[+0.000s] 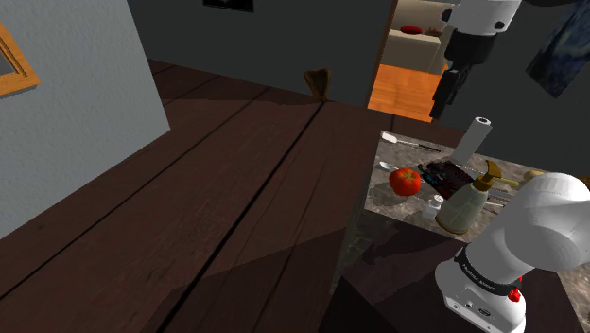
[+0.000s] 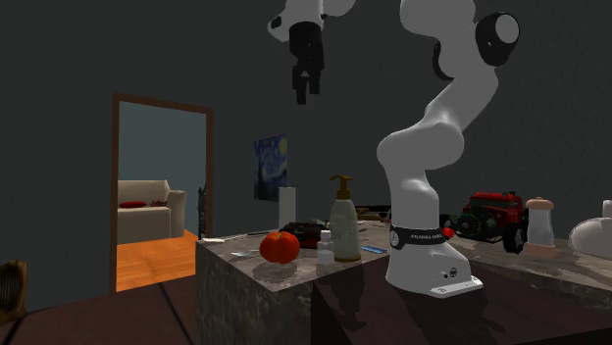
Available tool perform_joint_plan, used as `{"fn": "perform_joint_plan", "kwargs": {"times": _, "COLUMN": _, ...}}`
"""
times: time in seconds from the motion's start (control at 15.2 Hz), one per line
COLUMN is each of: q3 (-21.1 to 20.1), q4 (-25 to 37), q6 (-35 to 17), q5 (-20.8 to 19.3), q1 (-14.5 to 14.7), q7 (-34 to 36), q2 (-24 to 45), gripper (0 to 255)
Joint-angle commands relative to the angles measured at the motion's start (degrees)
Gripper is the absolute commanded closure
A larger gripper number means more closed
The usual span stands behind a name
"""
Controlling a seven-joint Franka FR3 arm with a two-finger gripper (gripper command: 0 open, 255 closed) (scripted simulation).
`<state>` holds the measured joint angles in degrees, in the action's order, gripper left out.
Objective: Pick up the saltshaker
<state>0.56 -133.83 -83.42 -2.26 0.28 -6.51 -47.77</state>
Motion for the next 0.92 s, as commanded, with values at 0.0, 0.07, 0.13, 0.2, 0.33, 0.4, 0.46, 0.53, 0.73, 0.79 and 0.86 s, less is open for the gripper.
{"fn": "perform_joint_plan", "kwargs": {"times": 0.0, "q3": 0.0, "q4": 0.0, "q6": 0.0, "q5": 0.0, "q1": 0.0, "q7": 0.0, "q2": 0.0, "gripper": 0}}
{"fn": "perform_joint_plan", "kwargs": {"times": 0.07, "q3": 0.46, "q4": -1.96, "q6": -1.07, "q5": -0.5, "q1": -0.04, "q7": -0.71, "q2": -0.38, "gripper": 0}}
{"fn": "perform_joint_plan", "kwargs": {"times": 0.13, "q3": 0.93, "q4": -3.89, "q6": -2.14, "q5": -1.01, "q1": -0.09, "q7": -1.41, "q2": -0.71, "gripper": 0}}
{"fn": "perform_joint_plan", "kwargs": {"times": 0.2, "q3": 1.41, "q4": -5.77, "q6": -3.23, "q5": -1.55, "q1": -0.17, "q7": -2.12, "q2": -1.0, "gripper": 0}}
{"fn": "perform_joint_plan", "kwargs": {"times": 0.33, "q3": 2.43, "q4": -9.43, "q6": -5.46, "q5": -2.72, "q1": -0.37, "q7": -3.49, "q2": -1.43, "gripper": 0}}
{"fn": "perform_joint_plan", "kwargs": {"times": 0.4, "q3": 2.96, "q4": -11.2, "q6": -6.61, "q5": -3.34, "q1": -0.5, "q7": -4.18, "q2": -1.56, "gripper": 0}}
{"fn": "perform_joint_plan", "kwargs": {"times": 0.46, "q3": 3.51, "q4": -12.93, "q6": -7.78, "q5": -3.98, "q1": -0.65, "q7": -4.86, "q2": -1.63, "gripper": 0}}
{"fn": "perform_joint_plan", "kwargs": {"times": 0.53, "q3": 4.06, "q4": -14.62, "q6": -8.97, "q5": -4.66, "q1": -0.83, "q7": -5.54, "q2": -1.65, "gripper": 0}}
{"fn": "perform_joint_plan", "kwargs": {"times": 0.73, "q3": 5.85, "q4": -19.46, "q6": -12.76, "q5": -6.87, "q1": -1.52, "q7": -7.54, "q2": -1.28, "gripper": 0}}
{"fn": "perform_joint_plan", "kwargs": {"times": 0.79, "q3": 6.48, "q4": -20.99, "q6": -14.09, "q5": -7.67, "q1": -1.82, "q7": -8.21, "q2": -1.01, "gripper": 0}}
{"fn": "perform_joint_plan", "kwargs": {"times": 0.86, "q3": 7.12, "q4": -22.47, "q6": -15.48, "q5": -8.51, "q1": -2.14, "q7": -8.86, "q2": -0.64, "gripper": 0}}
